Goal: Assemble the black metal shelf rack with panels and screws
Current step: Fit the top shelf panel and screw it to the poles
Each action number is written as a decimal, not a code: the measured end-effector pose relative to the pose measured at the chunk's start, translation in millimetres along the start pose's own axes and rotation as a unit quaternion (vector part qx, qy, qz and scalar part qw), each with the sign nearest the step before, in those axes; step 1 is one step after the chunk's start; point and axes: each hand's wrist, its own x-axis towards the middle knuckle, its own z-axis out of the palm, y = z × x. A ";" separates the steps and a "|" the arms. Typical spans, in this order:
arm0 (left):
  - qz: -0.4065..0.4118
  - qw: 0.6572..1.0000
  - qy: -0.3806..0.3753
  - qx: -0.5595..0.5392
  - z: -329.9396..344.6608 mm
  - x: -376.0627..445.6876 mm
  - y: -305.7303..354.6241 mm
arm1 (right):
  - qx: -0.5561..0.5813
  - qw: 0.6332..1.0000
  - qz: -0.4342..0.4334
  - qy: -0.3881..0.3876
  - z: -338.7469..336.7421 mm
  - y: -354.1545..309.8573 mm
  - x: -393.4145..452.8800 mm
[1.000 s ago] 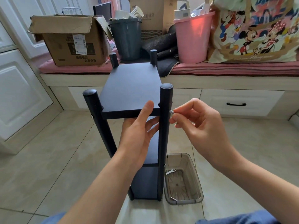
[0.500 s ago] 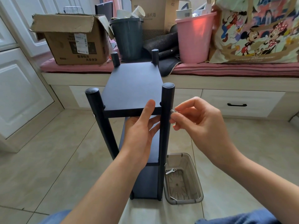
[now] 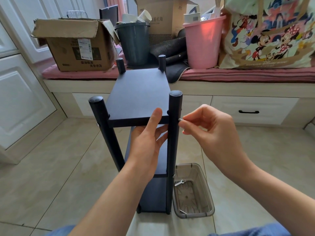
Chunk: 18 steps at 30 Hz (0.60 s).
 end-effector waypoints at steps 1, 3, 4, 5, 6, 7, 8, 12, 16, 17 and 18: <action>0.001 1.000 0.002 0.001 0.6 -0.2 0.1 | 0.000 1.000 0.000 0.000 0.1 -0.2 0.5; 0.002 1.000 0.004 0.002 1.1 -0.3 0.2 | -0.005 1.000 -0.003 0.000 -0.3 -0.5 2.0; 0.004 1.000 0.003 0.002 0.9 -0.2 0.1 | -0.009 1.000 -0.005 -0.001 -0.6 -0.6 2.8; 0.006 1.000 0.000 0.002 0.6 -0.1 -0.4 | -0.011 1.000 -0.007 -0.002 -0.6 -0.5 3.3; 0.007 1.000 -0.003 0.002 -0.1 0.1 -0.7 | -0.009 1.000 -0.009 -0.003 -0.3 -0.4 3.7; 0.009 1.000 -0.006 0.003 -0.5 0.4 -1.0 | -0.006 1.000 -0.009 -0.004 0.2 -0.1 3.9; 0.011 1.000 -0.008 0.004 -0.6 0.6 -1.1 | -0.003 1.000 -0.011 -0.003 0.5 0.1 3.8; 0.018 1.000 -0.004 0.012 -0.5 2.2 -3.1 | 0.004 1.000 -0.018 0.002 1.1 0.3 4.5; 0.022 1.000 0.008 0.014 1.2 1.3 -3.9 | 0.013 1.000 0.002 0.003 1.5 0.0 5.5; 0.022 1.000 0.011 0.011 2.0 1.0 -3.7 | 0.014 1.000 0.010 0.006 1.9 -0.1 5.5; 0.022 1.000 0.014 0.009 2.6 0.8 -3.7 | 0.015 1.000 0.016 0.012 2.0 -0.1 5.6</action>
